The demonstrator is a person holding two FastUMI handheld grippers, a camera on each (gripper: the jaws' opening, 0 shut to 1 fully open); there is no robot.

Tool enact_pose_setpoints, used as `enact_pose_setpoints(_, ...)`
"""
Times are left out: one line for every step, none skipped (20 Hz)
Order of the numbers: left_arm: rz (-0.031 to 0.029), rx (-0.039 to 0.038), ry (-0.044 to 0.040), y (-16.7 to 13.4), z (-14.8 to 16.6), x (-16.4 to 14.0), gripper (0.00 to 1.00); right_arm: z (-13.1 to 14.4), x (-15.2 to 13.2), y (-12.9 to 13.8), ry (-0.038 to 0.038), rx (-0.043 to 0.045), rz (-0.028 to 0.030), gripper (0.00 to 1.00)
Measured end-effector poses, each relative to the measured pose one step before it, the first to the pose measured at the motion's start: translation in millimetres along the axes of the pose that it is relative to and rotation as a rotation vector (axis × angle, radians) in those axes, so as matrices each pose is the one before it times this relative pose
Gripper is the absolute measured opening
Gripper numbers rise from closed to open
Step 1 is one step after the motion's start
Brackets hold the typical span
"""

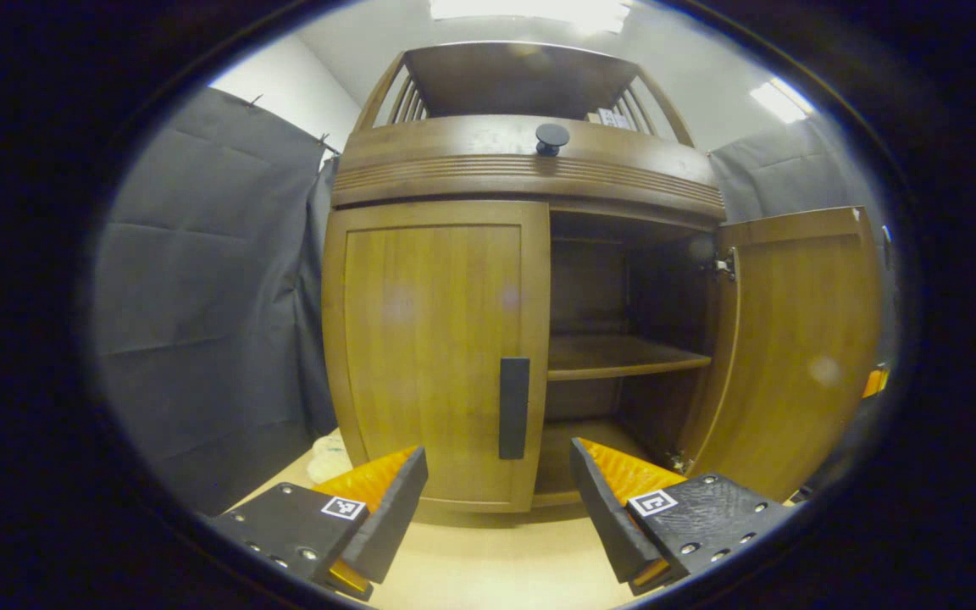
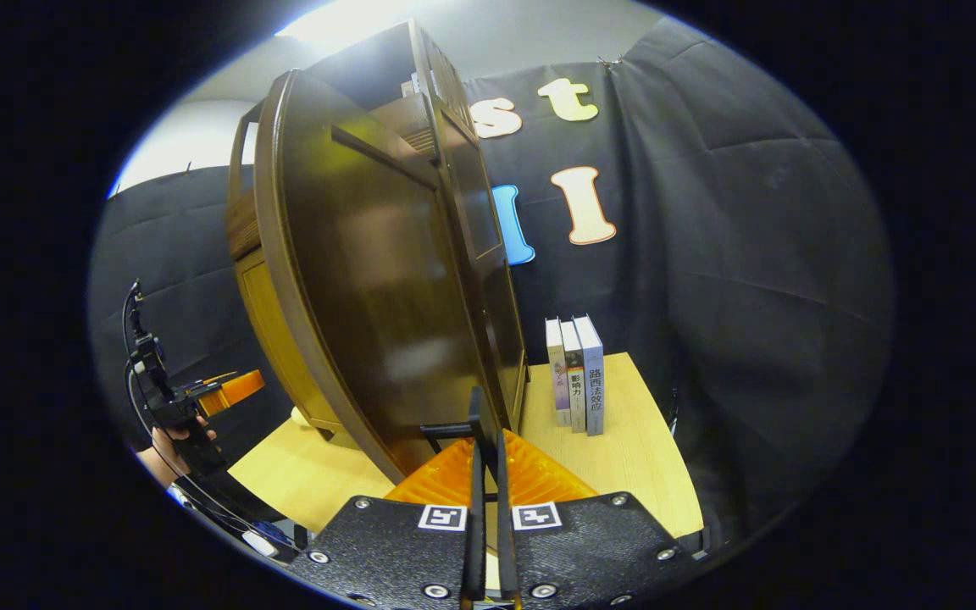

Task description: Open the right door of the double-door shoe cabinet with the right hand, and open the left door with the left hand.

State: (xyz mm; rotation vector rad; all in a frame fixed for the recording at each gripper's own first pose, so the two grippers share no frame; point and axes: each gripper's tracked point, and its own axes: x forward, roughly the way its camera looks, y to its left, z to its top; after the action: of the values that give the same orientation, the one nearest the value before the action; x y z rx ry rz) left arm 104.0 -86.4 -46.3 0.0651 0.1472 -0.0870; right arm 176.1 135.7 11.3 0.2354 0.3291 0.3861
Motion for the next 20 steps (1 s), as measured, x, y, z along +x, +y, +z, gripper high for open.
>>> enact_pose_setpoints(0.00004, 0.00096, -0.00124, -2.19, 2.80, 5.45, 1.00, -0.01, 0.91, 0.18, -0.00027, 0.00028, -0.00343, 0.06)
enact_pose_setpoints(-0.00251, 0.00146, 0.00071, -1.86, -0.82, 4.50, 1.00, -1.10, -0.02, -1.21, 0.00480, 0.00105, 0.00252, 0.06)
enact_pose_setpoints(-0.00186, 0.00256, 0.00065, -2.64, 0.79, 7.01, 1.00, -2.64, -1.03, -0.05, 0.01474, 0.00578, 0.00268, 0.09)
enact_pose_setpoints(-0.00515, -0.00008, -0.00273, -1.72, -0.09, 6.87, 1.00, -1.52, -4.54, -2.89, 0.01076, 0.01511, -0.01829, 0.11)
enact_pose_setpoints(-0.01002, -0.00146, -0.00158, -1.92, -1.02, 5.50, 1.00, 2.28, -3.24, -0.01, -0.01511, 0.01812, -0.01701, 0.25)
enact_pose_setpoints(-0.00650, -0.00126, 0.00115, -0.02, -1.43, 6.97, 1.00, 3.97, -2.57, -1.03, -0.02393, 0.01609, -0.01314, 0.39)
enact_pose_setpoints(-0.00111, -0.00208, 0.00155, 0.67, 0.27, 8.92, 1.00, 0.11, 4.85, -4.16, -0.00972, 0.00138, -0.02505, 0.54)
enact_pose_setpoints(-0.00285, -0.00612, 0.00271, 1.99, -1.63, 8.22, 1.00, -0.72, 0.25, -5.73, -0.00749, -0.00391, -0.02667, 0.68)
enact_pose_setpoints(-0.00560, -0.00687, 0.00347, 0.75, -1.71, 8.58, 1.00, 1.90, -3.35, -6.25, -0.01108, -0.00160, -0.02911, 0.82)
enact_pose_setpoints(-0.00299, -0.00435, 0.00413, 1.24, -3.89, 8.31, 1.00, 1.48, -2.79, -3.80, -0.01100, 0.00323, -0.02667, 0.88)
enact_pose_setpoints(0.00303, -0.00081, 0.00197, 3.19, -0.18, 9.02, 1.00, -0.45, -3.82, -1.50, -0.00771, 0.00449, -0.01976, 0.95)
enact_pose_setpoints(0.00170, -0.00194, 0.00087, 1.95, -1.03, 8.75, 1.00, 0.27, -3.94, -2.66, -0.00745, 0.00083, -0.01980, 0.95)
enact_pose_setpoints(0.00079, -0.00513, 0.00278, 1.07, -0.77, 7.57, 1.00, 0.10, -2.48, -4.69, -0.00776, -0.00650, -0.02262, 0.95)
enact_pose_setpoints(-0.00349, -0.01039, 0.00060, 1.20, -1.30, 5.72, 1.00, -0.10, -2.09, -5.73, -0.00803, -0.00721, -0.02390, 0.95)
enact_pose_setpoints(-0.00693, -0.01624, 0.00372, -0.89, -1.64, 5.24, 1.00, -1.72, -1.38, -3.43, 0.00182, 0.00077, -0.01943, 0.95)
enact_pose_setpoints(-0.00737, -0.01989, 0.00788, 0.19, -2.94, 5.48, 1.00, -2.63, -2.84, -3.82, 0.00661, 0.01113, -0.02117, 0.95)
enact_pose_setpoints(-0.00720, -0.02076, 0.00605, -1.76, -2.45, 5.22, 1.00, -1.31, -4.52, -1.18, 0.00326, 0.01278, -0.01951, 0.95)
enact_pose_setpoints(-0.01285, -0.01522, 0.00085, -1.48, -5.82, 4.22, 1.00, 0.30, -2.30, -1.79, -0.00127, 0.00939, -0.01624, 0.91)
enact_pose_setpoints(-0.01240, -0.00547, -0.00123, -2.24, -2.07, 4.94, 1.00, 0.62, -1.95, -2.41, -0.00465, 0.00416, -0.01552, 0.95)
enact_pose_setpoints(-0.01111, 0.00459, -0.00211, -1.50, 0.33, 5.27, 1.00, 1.11, -1.37, -2.66, -0.00664, -0.00112, -0.01559, 0.95)
